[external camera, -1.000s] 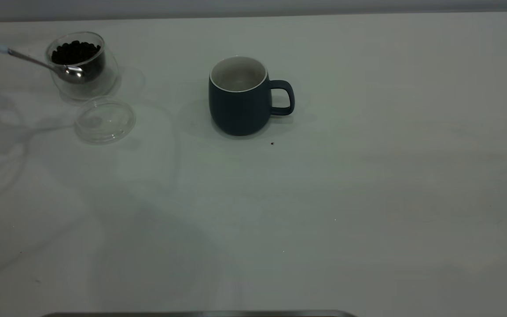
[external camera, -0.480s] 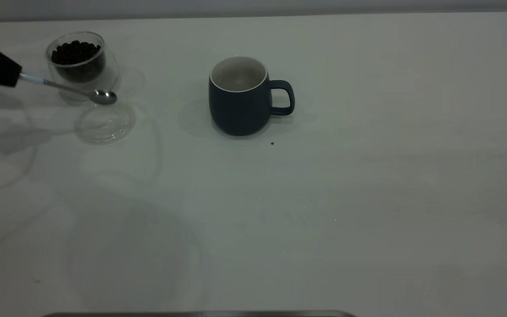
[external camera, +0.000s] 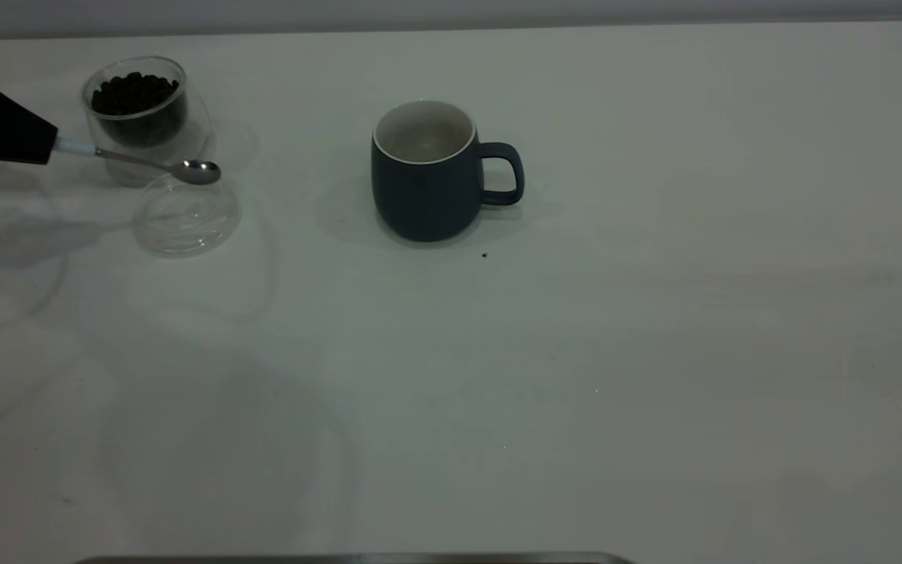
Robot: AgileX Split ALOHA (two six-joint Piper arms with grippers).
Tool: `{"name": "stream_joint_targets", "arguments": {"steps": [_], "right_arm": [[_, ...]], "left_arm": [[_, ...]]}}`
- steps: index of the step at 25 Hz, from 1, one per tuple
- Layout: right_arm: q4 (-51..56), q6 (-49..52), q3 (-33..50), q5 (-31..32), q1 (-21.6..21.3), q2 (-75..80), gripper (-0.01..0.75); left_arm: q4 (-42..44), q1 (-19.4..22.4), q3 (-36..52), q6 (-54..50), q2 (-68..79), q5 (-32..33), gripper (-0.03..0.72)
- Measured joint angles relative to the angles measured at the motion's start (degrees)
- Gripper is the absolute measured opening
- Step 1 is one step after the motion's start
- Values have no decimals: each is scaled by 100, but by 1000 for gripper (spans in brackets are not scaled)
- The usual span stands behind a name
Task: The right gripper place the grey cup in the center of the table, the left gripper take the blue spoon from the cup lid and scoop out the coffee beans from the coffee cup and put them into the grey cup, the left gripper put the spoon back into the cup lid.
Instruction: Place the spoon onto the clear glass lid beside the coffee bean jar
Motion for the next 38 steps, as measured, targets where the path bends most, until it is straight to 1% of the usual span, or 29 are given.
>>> {"name": "stream_joint_targets", "arguments": {"steps": [4, 9, 15, 23, 30, 33, 38], "right_arm": [[0, 0, 0, 0, 0, 0, 358], [0, 0, 0, 0, 0, 0, 358], [0, 0, 0, 0, 0, 0, 358], [0, 0, 0, 0, 0, 0, 358], [0, 0, 0, 0, 0, 0, 358], [0, 0, 0, 0, 0, 0, 358], [0, 0, 0, 0, 0, 0, 358]], "left_arm": [[7, 68, 0, 0, 0, -46, 134], [306, 68, 0, 0, 18, -81, 134], [338, 68, 0, 0, 200, -87, 134], [82, 68, 0, 0, 397, -238, 134], [61, 68, 0, 0, 446, -237, 134], [-78, 68, 0, 0, 485, -262, 134], [-222, 68, 0, 0, 527, -303, 168]]}}
